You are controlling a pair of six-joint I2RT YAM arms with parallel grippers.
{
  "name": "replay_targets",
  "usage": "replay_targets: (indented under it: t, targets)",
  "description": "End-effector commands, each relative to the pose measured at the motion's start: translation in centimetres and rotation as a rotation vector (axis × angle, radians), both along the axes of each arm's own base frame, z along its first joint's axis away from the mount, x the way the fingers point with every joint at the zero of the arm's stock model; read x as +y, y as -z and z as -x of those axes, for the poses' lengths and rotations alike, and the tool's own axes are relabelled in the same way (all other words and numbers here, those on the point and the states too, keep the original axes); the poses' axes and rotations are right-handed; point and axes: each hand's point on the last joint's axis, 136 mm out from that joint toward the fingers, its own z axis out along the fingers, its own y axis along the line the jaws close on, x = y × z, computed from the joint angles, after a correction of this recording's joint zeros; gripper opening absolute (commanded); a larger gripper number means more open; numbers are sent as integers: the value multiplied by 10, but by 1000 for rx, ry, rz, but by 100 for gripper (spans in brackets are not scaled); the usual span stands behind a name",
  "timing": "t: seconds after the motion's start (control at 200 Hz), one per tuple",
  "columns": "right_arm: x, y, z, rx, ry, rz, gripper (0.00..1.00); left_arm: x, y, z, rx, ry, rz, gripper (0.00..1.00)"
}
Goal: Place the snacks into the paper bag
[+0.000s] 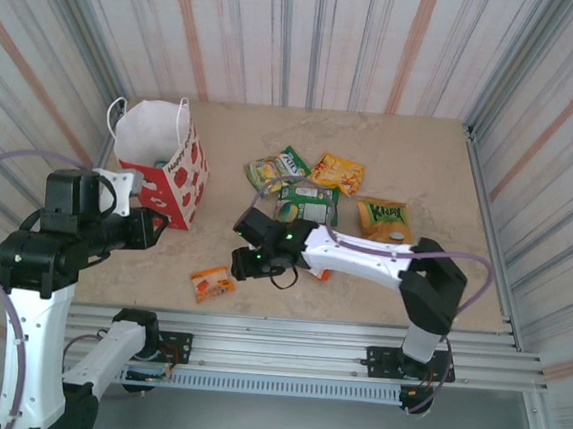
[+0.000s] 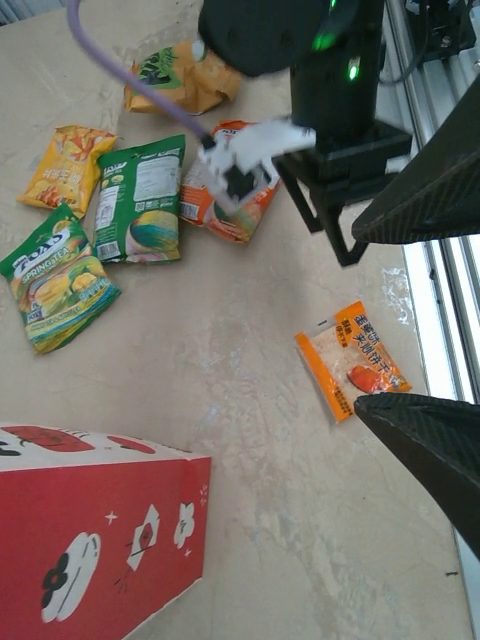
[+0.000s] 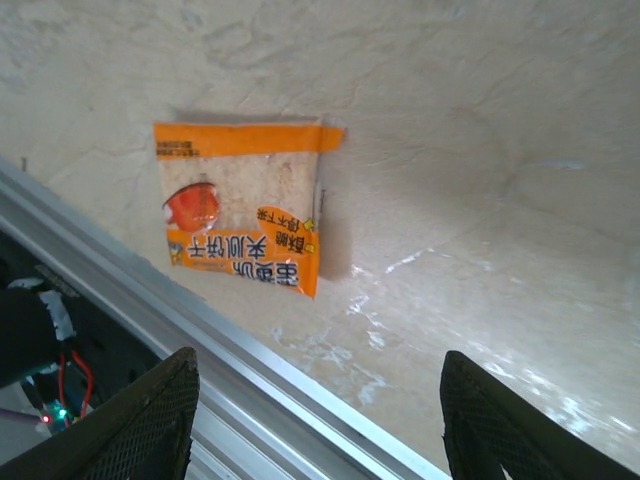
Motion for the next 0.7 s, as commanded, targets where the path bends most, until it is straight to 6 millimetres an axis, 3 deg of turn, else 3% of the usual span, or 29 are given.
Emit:
replay_targets:
  t: [0.0,0.296,0.696]
  targets:
    - [9,19,4,82,24,50,63,-6,11,7,54,12,37,44]
    - [38,50,-10,140,17,29,47,-8,22,12,78,24,44,43]
    - [48,72,-3,222,19,-3,31,-12,32,8,94,42,56,43]
